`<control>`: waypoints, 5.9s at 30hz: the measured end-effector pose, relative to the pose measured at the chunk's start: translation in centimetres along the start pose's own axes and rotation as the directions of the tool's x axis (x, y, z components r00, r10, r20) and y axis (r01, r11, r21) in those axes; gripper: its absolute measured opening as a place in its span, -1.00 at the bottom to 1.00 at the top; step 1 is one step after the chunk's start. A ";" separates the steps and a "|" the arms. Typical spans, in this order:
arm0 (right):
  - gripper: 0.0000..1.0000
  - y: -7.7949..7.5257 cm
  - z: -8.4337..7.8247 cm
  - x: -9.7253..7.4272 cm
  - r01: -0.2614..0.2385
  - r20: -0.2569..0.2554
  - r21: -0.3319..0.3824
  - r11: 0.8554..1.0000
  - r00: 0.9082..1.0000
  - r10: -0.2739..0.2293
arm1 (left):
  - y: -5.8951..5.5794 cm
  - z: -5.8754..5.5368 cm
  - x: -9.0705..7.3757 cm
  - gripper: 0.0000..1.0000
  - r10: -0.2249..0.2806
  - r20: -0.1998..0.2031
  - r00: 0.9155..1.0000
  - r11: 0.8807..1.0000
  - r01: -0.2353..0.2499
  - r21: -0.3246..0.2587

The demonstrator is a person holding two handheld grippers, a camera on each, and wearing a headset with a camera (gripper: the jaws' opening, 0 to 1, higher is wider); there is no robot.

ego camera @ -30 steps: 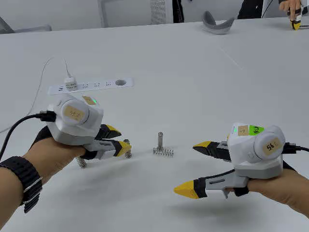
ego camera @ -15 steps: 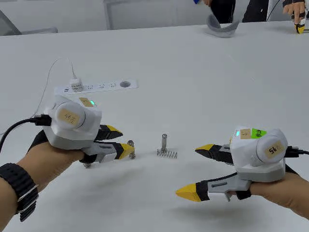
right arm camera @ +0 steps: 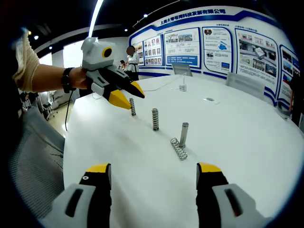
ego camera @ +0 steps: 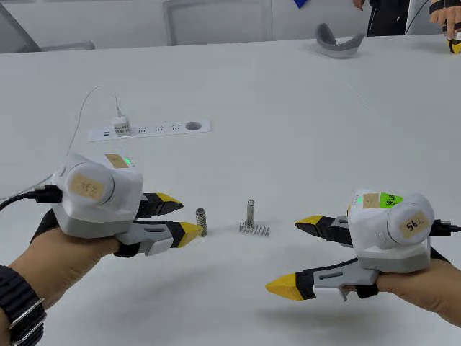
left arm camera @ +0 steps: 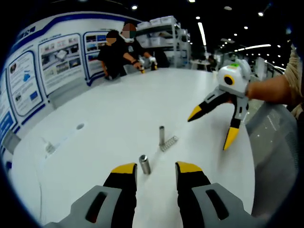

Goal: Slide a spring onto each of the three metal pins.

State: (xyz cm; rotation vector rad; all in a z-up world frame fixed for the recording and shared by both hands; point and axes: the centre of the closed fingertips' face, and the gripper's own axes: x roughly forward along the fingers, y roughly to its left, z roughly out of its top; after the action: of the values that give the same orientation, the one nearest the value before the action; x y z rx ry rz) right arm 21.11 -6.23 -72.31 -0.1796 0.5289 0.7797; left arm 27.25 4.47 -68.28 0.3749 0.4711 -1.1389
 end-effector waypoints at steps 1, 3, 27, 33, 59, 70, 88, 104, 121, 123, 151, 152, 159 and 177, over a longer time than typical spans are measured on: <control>0.48 0.0 0.0 0.0 0.001 0.001 -0.002 1.000 1.000 -0.001 | -0.1 0.0 -0.1 -0.35 -0.001 0.004 1.000 1.000 0.001 -0.002; 0.48 0.0 0.1 0.0 0.003 0.002 -0.005 1.000 1.000 -0.003 | -0.4 -0.1 -0.3 -0.34 -0.004 0.011 1.000 1.000 0.004 -0.012; 0.38 -0.6 0.6 0.3 0.016 -0.007 -0.031 0.999 1.000 -0.016 | -2.7 -3.2 -3.1 -0.25 0.025 0.063 0.998 0.991 -0.016 -0.134; 0.33 -1.2 0.8 0.7 0.018 -0.013 -0.037 0.999 1.000 -0.018 | -2.7 -3.6 -3.4 -0.23 0.036 0.078 0.996 0.986 -0.023 -0.165; -0.37 -4.4 1.0 3.1 0.052 -0.072 -0.121 0.991 0.996 -0.061 | -3.6 -4.6 -3.9 -0.25 0.065 0.107 0.992 0.974 -0.040 -0.223; -0.54 -5.0 0.3 4.5 0.022 -0.117 -0.111 0.994 0.993 -0.035 | -4.2 -4.4 -3.6 -0.27 0.062 0.117 0.991 0.974 -0.034 -0.226; -0.71 -4.8 -0.7 5.8 -0.048 -0.190 -0.134 0.990 0.982 0.021 | -4.5 -4.6 -3.4 -0.33 0.056 0.107 0.993 0.975 -0.031 -0.222; -0.76 -4.2 -1.3 5.7 -0.088 -0.226 -0.128 0.988 0.972 0.057 | -4.7 -4.4 -2.8 -0.36 0.043 0.104 0.994 0.977 -0.020 -0.214; -0.78 -1.9 -2.0 3.7 -0.161 -0.276 -0.148 0.976 0.954 0.116 | -5.4 -4.4 -0.9 -0.41 -0.013 0.074 0.997 0.986 0.026 -0.166; -0.78 -1.7 -2.1 3.5 -0.170 -0.282 -0.148 0.974 0.951 0.123 | -5.5 -4.6 -0.4 -0.42 -0.025 0.062 0.998 0.987 0.034 -0.154; -0.78 4.9 1.2 2.6 -0.371 -0.310 -0.304 0.877 0.909 0.277 | -7.0 -3.6 1.8 -0.48 -0.116 0.034 0.993 0.993 0.117 -0.033; -0.78 5.1 1.3 2.6 -0.376 -0.310 -0.311 0.873 0.908 0.281 | -7.1 -3.6 1.9 -0.49 -0.119 0.033 0.992 0.992 0.120 -0.027; -0.77 5.8 1.5 2.7 -0.404 -0.318 -0.328 0.854 0.899 0.303 | -7.8 -3.3 2.0 -0.58 -0.146 0.039 0.989 0.989 0.146 -0.004; -0.77 6.9 1.5 2.3 -0.446 -0.343 -0.356 0.821 0.880 0.329 | -9.1 -3.5 2.2 -0.74 -0.195 0.019 0.981 0.978 0.193 0.076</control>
State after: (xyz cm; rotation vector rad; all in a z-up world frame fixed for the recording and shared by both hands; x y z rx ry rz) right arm 18.20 0.56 -71.95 -0.6060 0.6560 1.2880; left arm 19.02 1.10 -72.83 0.3844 0.4504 -1.3518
